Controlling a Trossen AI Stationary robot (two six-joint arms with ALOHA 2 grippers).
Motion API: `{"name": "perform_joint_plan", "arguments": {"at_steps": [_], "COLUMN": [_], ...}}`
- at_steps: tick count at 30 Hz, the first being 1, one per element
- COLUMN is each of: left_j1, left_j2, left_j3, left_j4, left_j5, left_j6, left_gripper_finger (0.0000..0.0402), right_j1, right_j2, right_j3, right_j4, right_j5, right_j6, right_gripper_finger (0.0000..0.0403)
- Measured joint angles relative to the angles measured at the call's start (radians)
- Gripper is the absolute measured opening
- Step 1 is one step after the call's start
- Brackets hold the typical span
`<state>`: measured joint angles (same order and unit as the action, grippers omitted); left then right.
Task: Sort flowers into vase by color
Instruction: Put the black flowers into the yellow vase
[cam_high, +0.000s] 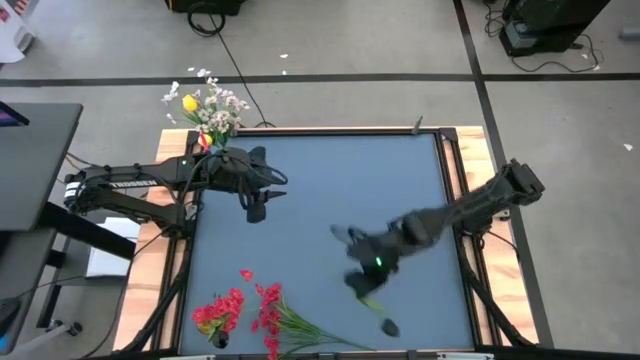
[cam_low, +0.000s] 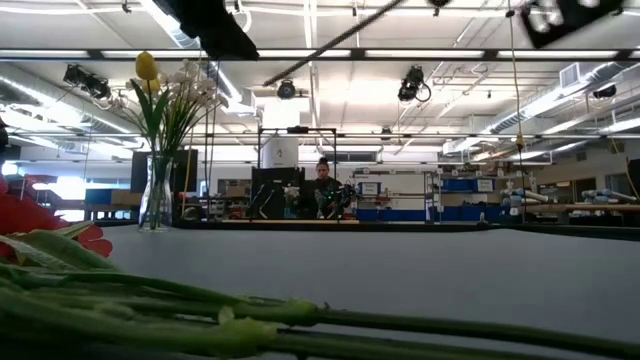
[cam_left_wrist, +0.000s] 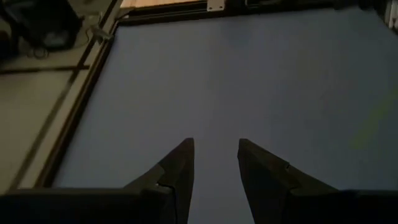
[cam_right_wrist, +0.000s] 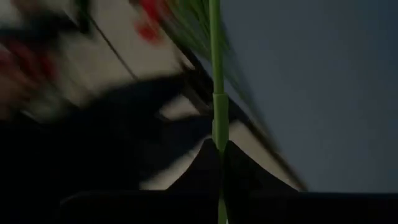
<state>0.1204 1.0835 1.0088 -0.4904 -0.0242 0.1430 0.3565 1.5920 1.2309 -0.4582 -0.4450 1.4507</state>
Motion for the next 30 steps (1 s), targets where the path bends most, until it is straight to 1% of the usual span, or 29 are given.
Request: {"name": "perform_joint_plan", "arguments": {"at_steps": [4, 6, 10, 14, 17, 22, 30], "left_j1": [-0.012, -0.029, -0.07, -0.112, -0.139, -0.16, -0.164], "left_j2": [-0.017, -0.031, -0.034, -0.013, 0.004, 0.022, 0.096], "left_j3": [0.0, 0.0, 0.001, 0.002, 0.001, 0.001, 0.001], "left_j4": [0.023, 0.044, 0.21, 0.387, 0.446, 0.445, 0.462], "left_j5": [0.001, 0.003, 0.089, 0.204, 0.232, 0.233, 0.207], "left_j6": [0.085, 0.136, 0.206, 0.246, 0.248, 0.295, 0.292], "left_gripper_finger": [0.013, 0.013, 0.013, 0.013, 0.013, 0.013, 0.013], "right_j1": [-0.128, -0.187, -0.272, -0.335, -0.374, -0.415, -0.452], "right_j2": [-0.037, -0.046, -0.035, -0.026, -0.024, -0.024, -0.024], "right_j3": [0.033, 0.034, 0.033, 0.033, 0.033, 0.033, 0.032], "right_j4": [0.102, 0.197, 0.394, 0.557, 0.636, 0.692, 0.717], "right_j5": [-0.007, -0.046, -0.128, -0.151, -0.163, -0.208, -0.245], "right_j6": [0.187, 0.311, 0.55, 0.739, 0.827, 0.929, 0.984], "right_gripper_finger": [0.0019, 0.0024, 0.0022, 0.0021, 0.0025, 0.0026, 0.0028]}}
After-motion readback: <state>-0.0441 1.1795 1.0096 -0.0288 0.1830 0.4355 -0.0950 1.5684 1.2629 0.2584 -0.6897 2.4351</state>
